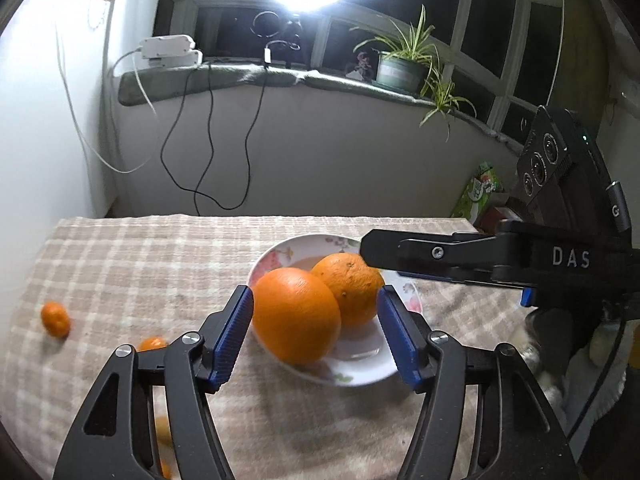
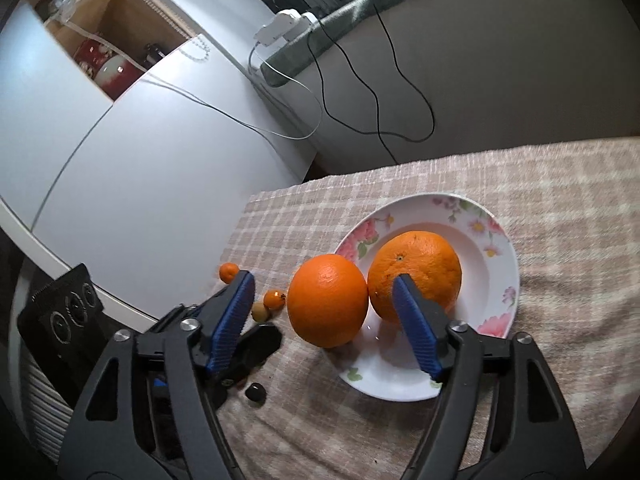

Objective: Organize fruits
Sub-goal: 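Open the right gripper and pull it back from the plate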

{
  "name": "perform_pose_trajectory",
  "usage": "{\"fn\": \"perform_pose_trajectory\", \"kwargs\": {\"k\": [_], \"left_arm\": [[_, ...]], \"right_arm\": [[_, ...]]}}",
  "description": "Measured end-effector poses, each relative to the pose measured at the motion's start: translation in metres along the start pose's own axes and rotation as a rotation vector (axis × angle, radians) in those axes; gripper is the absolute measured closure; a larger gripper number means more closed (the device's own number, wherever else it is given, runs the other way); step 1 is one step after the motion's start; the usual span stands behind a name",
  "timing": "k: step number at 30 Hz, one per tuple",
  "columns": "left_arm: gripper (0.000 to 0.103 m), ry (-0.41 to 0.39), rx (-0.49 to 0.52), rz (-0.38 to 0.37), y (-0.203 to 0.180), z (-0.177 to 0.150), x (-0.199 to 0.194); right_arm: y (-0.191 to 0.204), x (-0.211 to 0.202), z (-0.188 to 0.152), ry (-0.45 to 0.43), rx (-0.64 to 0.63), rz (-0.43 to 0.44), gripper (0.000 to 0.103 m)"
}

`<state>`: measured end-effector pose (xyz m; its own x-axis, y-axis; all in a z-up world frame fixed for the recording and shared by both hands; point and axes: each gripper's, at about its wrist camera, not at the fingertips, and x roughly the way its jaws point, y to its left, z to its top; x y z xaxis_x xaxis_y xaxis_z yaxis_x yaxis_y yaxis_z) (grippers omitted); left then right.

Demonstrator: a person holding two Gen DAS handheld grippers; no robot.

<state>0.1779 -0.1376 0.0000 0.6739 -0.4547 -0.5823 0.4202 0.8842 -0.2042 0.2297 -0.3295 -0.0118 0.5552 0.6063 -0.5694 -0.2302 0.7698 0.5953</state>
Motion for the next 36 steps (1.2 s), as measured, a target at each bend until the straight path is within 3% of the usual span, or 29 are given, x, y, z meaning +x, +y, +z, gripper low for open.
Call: {"fn": "perform_pose_trajectory", "kwargs": {"k": [13,23,31,36], "left_arm": [[0.036,-0.089,-0.06,0.019,0.037,-0.042,-0.062],[0.036,-0.085,-0.134,0.1,0.074,-0.082,-0.097],[0.036,-0.057,-0.2,0.143,0.101,-0.116,-0.108],[0.043,-0.044,-0.231,0.144,0.109,-0.127,-0.105]], "right_arm": [[0.064,-0.009,-0.041,-0.034,-0.314,-0.122,0.026],[0.07,-0.011,-0.066,-0.066,-0.33,-0.102,0.026],[0.088,0.003,-0.09,-0.02,-0.409,-0.102,0.026],[0.103,0.018,-0.107,0.024,-0.465,-0.083,0.026]]}}
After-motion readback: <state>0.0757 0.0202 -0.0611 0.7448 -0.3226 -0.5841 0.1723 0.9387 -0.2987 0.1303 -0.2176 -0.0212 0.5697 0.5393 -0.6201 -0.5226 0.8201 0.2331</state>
